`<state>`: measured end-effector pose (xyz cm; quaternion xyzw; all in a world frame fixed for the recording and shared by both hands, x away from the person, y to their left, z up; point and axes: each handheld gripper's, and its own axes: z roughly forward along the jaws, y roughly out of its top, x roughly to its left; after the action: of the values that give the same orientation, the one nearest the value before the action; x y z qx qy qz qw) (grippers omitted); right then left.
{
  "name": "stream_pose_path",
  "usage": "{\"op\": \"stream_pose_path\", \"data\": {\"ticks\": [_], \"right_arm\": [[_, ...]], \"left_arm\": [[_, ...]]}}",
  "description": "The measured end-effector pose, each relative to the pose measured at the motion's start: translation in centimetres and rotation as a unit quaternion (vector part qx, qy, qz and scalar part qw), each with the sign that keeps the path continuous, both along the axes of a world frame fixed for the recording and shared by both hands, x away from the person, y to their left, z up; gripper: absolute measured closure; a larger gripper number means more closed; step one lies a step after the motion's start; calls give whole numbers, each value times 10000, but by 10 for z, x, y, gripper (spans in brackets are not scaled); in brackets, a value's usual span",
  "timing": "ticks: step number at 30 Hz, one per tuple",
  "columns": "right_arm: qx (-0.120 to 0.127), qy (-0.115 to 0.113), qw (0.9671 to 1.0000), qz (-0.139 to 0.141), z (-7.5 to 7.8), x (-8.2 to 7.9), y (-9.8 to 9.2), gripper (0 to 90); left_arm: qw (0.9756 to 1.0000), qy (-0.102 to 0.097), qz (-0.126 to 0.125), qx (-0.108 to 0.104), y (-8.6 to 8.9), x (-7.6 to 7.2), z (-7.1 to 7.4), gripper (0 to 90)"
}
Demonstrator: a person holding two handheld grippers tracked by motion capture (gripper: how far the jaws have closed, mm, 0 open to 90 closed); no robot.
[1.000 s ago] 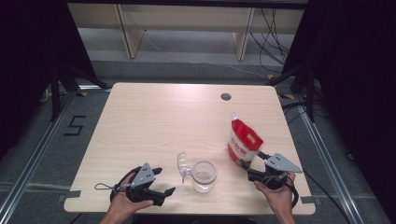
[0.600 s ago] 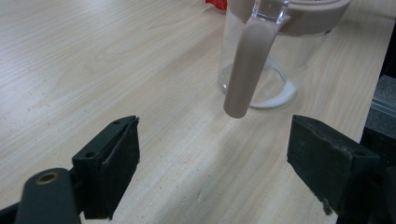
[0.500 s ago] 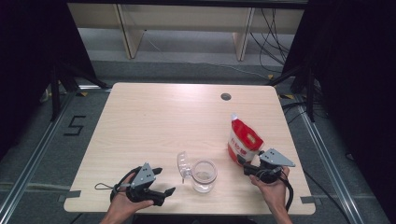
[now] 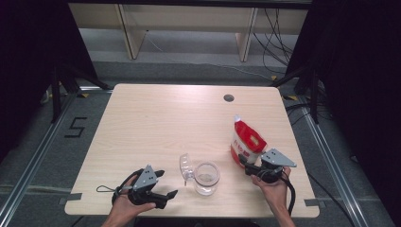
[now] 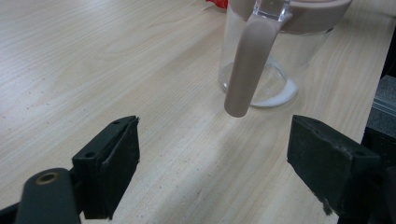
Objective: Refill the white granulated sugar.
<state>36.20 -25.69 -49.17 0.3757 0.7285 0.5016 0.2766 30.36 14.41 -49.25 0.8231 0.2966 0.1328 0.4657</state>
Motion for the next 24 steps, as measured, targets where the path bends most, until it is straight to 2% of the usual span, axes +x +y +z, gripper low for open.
{"op": "stream_pose_path", "data": {"ticks": [1,4,5,6,7,8,13,14,15,16,17,22,24], "right_arm": [[63,-11,10000,13,0,1,1,357],[46,-61,10000,-3,-1,2,1,365],[93,-16,9999,-35,-1,2,2,371],[11,-99,9999,21,-1,4,1,375],[173,68,9998,-31,-2,2,3,378],[46,-122,9999,60,-3,7,1,380],[-1,-162,9999,34,-4,8,2,386],[114,-80,9999,-20,-4,7,4,391],[108,-104,9999,-3,-4,7,4,398],[89,-123,9999,-14,-4,7,4,411],[33,-252,9997,35,-5,11,2,414],[26,-246,9997,63,-4,10,2,425],[-70,-200,9998,37,-3,9,2,432]], "left_arm": [[10000,23,9,-15,0,0,0,169],[10000,38,-6,-12,0,0,0,169],[10000,28,4,-14,0,0,0,169],[10000,10,3,-33,0,0,0,169],[10000,30,16,-46,-1,-1,0,169],[10000,45,-7,-39,-1,0,0,169],[10000,42,-16,-29,-1,-1,0,169],[10000,33,-16,-52,-1,0,-1,169],[10000,32,-16,-56,-1,0,-1,169],[10000,12,-4,-70,-1,-1,-1,169],[10000,12,3,-80,-1,-1,-1,169],[10000,4,-4,-35,-1,-1,-1,169],[10000,15,-14,-27,-1,-1,-1,169]]}}
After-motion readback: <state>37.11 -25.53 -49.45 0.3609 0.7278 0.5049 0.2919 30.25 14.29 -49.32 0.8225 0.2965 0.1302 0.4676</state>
